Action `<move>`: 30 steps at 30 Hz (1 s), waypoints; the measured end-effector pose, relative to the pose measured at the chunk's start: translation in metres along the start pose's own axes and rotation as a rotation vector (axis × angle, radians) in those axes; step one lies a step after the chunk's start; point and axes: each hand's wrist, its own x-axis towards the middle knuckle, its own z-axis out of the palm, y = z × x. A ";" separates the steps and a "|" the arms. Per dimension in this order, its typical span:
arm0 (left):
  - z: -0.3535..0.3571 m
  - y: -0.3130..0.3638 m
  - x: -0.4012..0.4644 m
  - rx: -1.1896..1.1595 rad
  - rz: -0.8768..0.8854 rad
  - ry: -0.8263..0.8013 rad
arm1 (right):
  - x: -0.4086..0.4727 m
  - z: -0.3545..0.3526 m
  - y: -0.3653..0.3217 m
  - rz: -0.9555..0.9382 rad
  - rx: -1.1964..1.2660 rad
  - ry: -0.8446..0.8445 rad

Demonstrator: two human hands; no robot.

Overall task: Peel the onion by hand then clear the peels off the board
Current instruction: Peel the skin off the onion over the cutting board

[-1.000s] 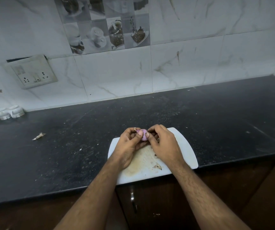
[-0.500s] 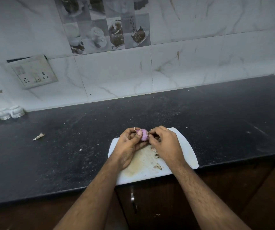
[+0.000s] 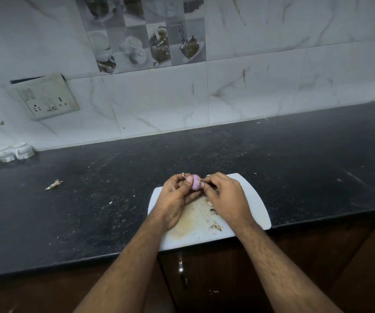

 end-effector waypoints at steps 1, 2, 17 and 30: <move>0.000 0.000 0.000 0.008 0.001 -0.006 | 0.000 0.000 0.000 0.000 0.008 0.005; 0.000 0.000 0.000 0.014 0.003 -0.012 | 0.001 0.000 0.001 0.004 0.017 0.009; -0.001 -0.002 0.002 0.023 0.023 -0.010 | 0.002 0.001 -0.001 0.141 -0.018 0.049; -0.003 -0.003 0.001 0.027 0.036 -0.027 | 0.000 0.000 -0.003 0.000 -0.008 0.049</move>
